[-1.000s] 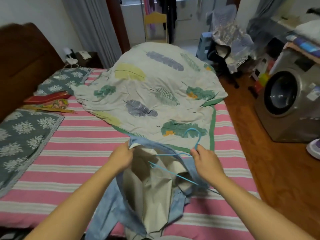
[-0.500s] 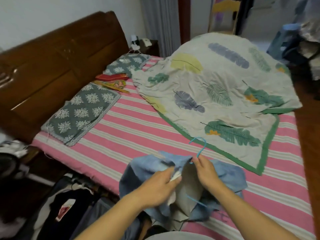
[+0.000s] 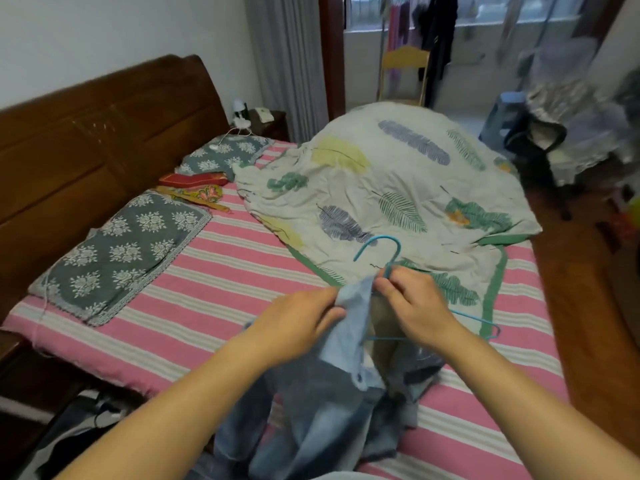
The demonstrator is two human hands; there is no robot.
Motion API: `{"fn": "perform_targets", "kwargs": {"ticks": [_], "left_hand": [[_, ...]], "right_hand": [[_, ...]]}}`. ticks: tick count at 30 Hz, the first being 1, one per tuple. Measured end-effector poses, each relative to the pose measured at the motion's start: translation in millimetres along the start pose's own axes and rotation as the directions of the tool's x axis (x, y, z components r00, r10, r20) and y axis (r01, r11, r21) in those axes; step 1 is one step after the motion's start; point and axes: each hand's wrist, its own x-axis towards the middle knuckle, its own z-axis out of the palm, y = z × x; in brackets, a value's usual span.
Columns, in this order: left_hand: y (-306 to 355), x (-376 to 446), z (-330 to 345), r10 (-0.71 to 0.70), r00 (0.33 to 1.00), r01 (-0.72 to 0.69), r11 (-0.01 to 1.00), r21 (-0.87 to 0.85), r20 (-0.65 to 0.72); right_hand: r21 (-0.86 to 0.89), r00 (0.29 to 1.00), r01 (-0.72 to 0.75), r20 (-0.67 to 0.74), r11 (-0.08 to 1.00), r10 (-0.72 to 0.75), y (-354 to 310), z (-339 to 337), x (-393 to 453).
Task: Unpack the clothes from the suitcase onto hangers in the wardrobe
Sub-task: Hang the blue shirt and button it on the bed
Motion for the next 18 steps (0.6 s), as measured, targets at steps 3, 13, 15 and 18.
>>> {"fn": "perform_targets", "kwargs": {"ticks": [3, 13, 15, 18], "left_hand": [[-12, 3, -4, 0.127, 0.986, -0.117, 0.989, 0.095, -0.107], [-25, 25, -118, 0.45, 0.89, -0.425, 0.878, 0.22, -0.076], [-32, 21, -137, 0.476, 0.877, -0.447, 0.858, 0.254, -0.062], [-37, 15, -153, 0.519, 0.855, -0.481, 0.81, 0.336, -0.028]], "right_hand": [[0.308, 0.967, -0.211, 0.203, 0.928, 0.152, -9, -16, 0], [0.074, 0.644, -0.652, 0.58, 0.754, 0.499, 86, -74, -44], [0.141, 0.643, -0.639, 0.638, 0.756, 0.424, 65, -54, -34], [0.211, 0.711, -0.558, 0.62, 0.802, 0.331, 20, -10, -6]]}}
